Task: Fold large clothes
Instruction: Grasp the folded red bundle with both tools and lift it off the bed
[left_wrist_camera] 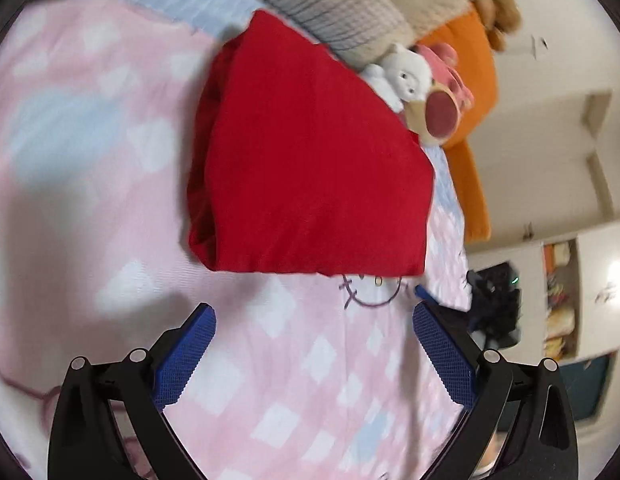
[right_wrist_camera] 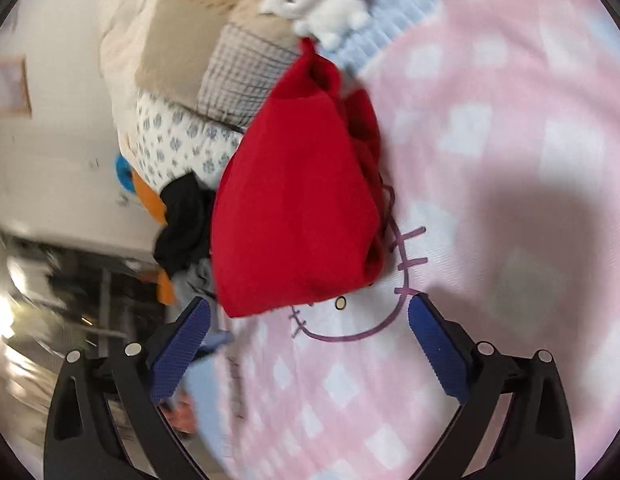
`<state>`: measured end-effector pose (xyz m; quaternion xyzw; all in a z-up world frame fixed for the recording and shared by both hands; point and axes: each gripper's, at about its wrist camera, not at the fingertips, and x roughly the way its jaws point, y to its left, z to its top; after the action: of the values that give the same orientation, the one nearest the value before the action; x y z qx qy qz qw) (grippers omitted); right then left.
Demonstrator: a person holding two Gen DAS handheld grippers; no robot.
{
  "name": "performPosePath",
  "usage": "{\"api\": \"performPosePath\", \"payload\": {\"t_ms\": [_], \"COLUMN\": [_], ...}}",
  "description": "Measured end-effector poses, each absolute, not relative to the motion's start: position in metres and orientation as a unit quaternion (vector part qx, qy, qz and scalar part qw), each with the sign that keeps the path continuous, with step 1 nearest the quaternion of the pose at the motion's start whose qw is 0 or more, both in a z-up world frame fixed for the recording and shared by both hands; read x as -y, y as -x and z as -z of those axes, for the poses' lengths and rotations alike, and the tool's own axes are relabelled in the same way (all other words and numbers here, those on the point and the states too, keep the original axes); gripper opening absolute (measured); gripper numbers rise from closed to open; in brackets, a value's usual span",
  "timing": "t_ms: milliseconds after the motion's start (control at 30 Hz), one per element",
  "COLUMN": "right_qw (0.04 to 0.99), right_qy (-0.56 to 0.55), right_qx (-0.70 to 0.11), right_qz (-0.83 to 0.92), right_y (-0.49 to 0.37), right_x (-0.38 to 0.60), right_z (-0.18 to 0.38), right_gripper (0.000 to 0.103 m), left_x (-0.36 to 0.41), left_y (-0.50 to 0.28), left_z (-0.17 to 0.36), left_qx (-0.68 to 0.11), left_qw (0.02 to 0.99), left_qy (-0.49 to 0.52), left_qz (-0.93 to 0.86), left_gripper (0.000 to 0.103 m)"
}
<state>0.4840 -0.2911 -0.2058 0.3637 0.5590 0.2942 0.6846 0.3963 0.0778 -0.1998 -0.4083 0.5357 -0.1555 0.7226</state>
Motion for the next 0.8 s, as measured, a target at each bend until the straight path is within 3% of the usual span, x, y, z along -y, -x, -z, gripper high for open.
{"api": "performPosePath", "payload": {"t_ms": [100, 333, 800], "right_qw": [0.662, 0.639, 0.587], "right_qy": [-0.393, -0.401, -0.414], "right_qx": [-0.577, -0.598, -0.645], "right_qz": [-0.272, -0.268, -0.260], "right_y": [-0.495, -0.526, -0.606], "right_x": [0.292, 0.273, 0.228], "right_z": [0.227, 0.234, 0.253], "right_gripper": [0.099, 0.099, 0.099], "left_x": [-0.078, -0.093, -0.097], "left_y": [-0.408, -0.443, -0.532], "left_z": [0.231, 0.236, 0.243], "left_qx": [-0.540, -0.505, -0.553], "left_qw": [0.688, 0.691, 0.689], "left_qy": [0.459, 0.496, 0.434], "left_qz": [0.153, 0.147, 0.179], "left_gripper": [0.100, 0.100, 0.100]}}
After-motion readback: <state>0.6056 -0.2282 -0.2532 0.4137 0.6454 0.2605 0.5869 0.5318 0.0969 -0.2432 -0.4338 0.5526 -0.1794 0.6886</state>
